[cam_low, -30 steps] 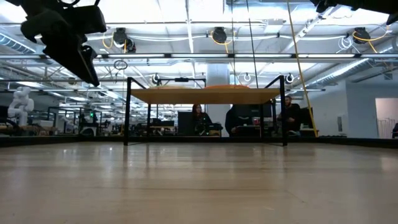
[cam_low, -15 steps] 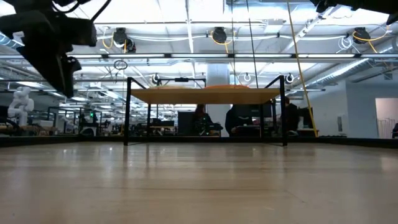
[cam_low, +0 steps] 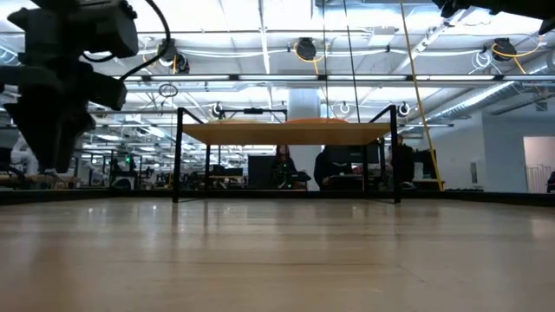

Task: Place and stack plates onto a shelf
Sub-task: Stack the pink plate on the green plate on the shelf

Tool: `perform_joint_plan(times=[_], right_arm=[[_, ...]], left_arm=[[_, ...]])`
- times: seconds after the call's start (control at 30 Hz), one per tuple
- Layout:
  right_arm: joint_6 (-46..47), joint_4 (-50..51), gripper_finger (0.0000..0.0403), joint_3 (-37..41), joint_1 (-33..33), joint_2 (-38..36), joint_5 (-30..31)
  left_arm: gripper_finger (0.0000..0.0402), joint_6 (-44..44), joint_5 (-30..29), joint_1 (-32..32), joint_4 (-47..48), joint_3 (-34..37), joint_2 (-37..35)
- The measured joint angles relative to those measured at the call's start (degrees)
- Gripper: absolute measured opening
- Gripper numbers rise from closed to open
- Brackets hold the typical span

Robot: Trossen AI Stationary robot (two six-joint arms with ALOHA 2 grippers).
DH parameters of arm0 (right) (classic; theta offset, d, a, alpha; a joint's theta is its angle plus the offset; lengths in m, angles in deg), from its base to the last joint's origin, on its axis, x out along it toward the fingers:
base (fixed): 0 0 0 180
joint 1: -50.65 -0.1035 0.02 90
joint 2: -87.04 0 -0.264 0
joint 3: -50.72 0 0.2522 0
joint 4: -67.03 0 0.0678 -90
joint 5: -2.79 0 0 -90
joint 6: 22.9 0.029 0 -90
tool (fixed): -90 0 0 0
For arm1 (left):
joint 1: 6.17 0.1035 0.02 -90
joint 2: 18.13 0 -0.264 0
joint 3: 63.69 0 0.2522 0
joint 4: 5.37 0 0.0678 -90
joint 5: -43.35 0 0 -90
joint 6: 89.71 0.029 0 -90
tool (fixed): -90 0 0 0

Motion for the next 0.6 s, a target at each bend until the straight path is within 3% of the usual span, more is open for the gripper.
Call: perform_joint_plan(times=[0.37, 0.6], right_arm=[[0.0, 0.0, 0.0112, 0.0, 0.0, 0.0, 0.0], [0.0, 0.0, 0.0112, 0.0, 0.0, 0.0, 0.0]], left_arm=[[0.0216, -10.7, 1.0, 1.6, -5.1, 0.2, 0.0], [0.0216, -11.4, 0.8, 0.6, -4.6, 0.2, 0.0]])
